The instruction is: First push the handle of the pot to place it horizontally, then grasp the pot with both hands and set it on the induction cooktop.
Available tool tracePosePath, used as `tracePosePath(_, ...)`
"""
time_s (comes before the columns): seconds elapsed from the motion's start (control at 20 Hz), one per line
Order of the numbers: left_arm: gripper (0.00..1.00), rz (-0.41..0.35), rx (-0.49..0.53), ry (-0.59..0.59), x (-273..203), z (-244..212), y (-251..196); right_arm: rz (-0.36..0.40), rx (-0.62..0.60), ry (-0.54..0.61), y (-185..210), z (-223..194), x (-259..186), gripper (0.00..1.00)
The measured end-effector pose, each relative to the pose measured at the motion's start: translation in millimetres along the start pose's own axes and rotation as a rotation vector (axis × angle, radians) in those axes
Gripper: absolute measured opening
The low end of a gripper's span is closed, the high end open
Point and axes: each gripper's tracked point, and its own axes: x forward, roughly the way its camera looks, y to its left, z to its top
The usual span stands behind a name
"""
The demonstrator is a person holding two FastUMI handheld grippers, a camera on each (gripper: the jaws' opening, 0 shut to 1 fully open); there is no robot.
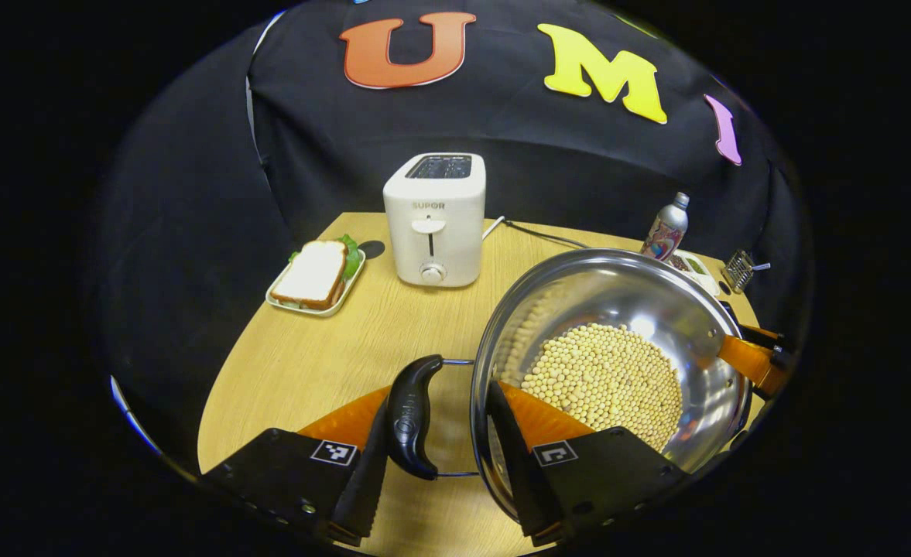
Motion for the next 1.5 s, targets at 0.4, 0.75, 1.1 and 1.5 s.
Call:
tracePosePath(0.4, 0.67, -0.018, -0.005, -0.035, -43, 38, -61, -0.007, -0.001, -0.034, -53, 47, -52, 0.56)
tracePosePath(0.75, 0.67, -0.064, 0.045, -0.063, -52, 59, -139, -0.047, 0.020, -0.050, -128, 66, -82, 0.56)
tracePosePath(1.1, 0.67, -0.105, 0.093, -0.063, -50, 72, -207, -0.093, 0.051, -0.070, -194, 69, -100, 0.56)
tracePosePath(1.5, 0.67, -0.115, 0.122, -0.058, -26, 69, -248, -0.124, 0.085, -0.045, -238, 57, -90, 0.56)
